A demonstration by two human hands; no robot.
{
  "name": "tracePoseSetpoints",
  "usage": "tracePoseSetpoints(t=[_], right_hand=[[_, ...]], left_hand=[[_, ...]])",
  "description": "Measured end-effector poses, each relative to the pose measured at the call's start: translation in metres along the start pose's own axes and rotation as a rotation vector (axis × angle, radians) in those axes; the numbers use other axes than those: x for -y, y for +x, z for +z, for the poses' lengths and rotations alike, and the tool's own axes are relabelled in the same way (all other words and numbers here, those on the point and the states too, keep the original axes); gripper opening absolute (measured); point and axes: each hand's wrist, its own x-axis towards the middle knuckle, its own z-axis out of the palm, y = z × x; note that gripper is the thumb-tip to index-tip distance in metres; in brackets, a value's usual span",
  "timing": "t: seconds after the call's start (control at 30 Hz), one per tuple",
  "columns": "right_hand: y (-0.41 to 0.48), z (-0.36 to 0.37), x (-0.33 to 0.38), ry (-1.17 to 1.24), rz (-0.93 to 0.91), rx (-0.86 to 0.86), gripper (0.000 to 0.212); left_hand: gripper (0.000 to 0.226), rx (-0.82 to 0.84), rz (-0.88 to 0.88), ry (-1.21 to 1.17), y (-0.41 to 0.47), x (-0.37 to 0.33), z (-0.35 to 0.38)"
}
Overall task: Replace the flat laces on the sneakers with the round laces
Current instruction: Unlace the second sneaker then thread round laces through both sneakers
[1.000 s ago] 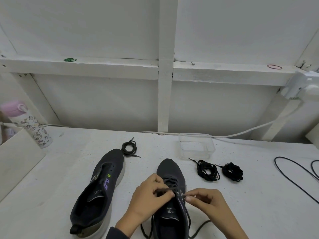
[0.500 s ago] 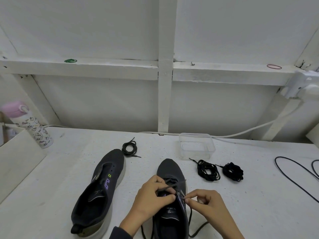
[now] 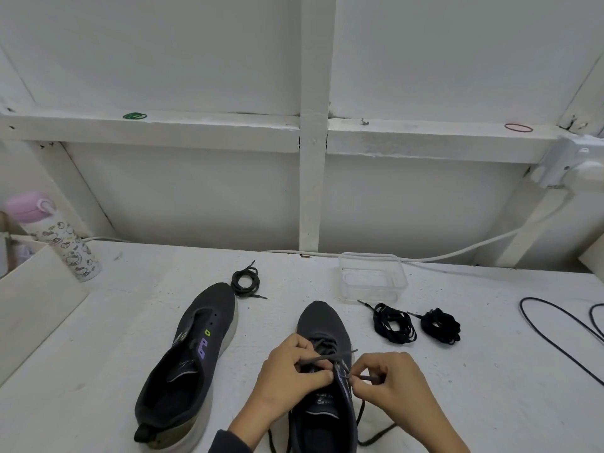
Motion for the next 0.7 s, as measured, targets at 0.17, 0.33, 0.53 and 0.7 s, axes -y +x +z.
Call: tracePoseSetpoints(t=[0.17, 0.33, 0.53, 0.7], right_hand=[[0.008, -0.006, 0.008, -0.194, 0.01, 0.074, 0.012], [0.015, -0.006, 0.007, -0.091, 0.035, 0.139, 0.01], [0.015, -0.008, 0.006, 0.151, 0.014, 0.187, 0.012], [0.013, -0.004, 0.005, 0.27, 0.041, 0.179, 0.018]], left_hand=[[0.015, -0.007, 0.007, -0.007, -0.001, -0.002, 0.0], [0.013, -0.005, 0.018, -0.034, -0.003, -0.002, -0.001], [0.013, 0.025, 0.016, -0.03, -0.002, 0.001, 0.002], [0.006, 0.014, -0.002, -0.007, -0.002, 0.004, 0.005]])
